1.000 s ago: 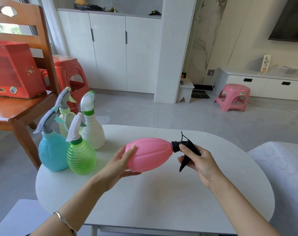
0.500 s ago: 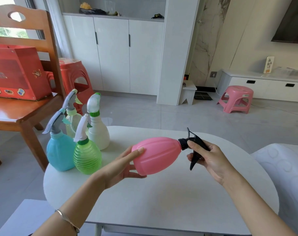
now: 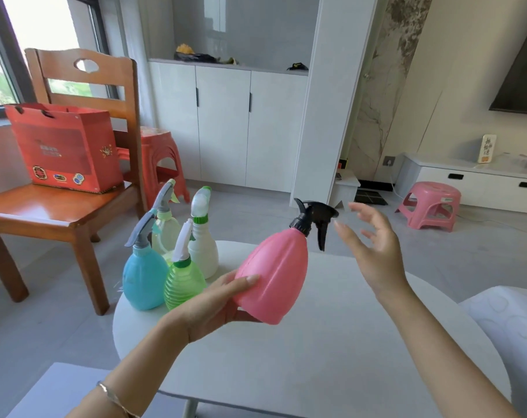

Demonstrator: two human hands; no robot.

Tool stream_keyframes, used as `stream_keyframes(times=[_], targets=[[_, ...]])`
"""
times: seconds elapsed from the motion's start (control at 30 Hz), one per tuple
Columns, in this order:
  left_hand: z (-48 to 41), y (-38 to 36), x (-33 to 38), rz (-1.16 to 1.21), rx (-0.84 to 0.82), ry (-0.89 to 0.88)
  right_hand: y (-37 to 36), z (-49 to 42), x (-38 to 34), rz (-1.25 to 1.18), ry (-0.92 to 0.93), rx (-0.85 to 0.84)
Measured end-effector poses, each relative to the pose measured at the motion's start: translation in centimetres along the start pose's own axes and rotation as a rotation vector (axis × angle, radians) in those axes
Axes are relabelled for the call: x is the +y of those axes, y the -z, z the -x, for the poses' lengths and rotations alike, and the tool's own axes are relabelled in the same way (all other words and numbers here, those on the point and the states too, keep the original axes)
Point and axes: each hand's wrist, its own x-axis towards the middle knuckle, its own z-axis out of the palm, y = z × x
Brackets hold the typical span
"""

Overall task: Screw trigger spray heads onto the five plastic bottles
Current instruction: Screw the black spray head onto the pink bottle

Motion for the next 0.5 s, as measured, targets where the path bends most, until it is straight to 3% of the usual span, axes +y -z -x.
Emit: stream_keyframes(times=[0.13,0.3,0.5], targets=[[1.4,0.2,1.3,-0.059,0.13,-0.174,-3.7,2.1,-2.0,-0.045,0.047,-0.002],[3.9,1.2,2.4,-0.179,0.293,-0.372,-8.6,4.0,-5.5,-0.279,-0.151,-0.356],[7.3,3.0,2.8,-0.278,0.466,-0.552,-13.3,5.2,-8.5,-0.365,-0.083,-0.546]])
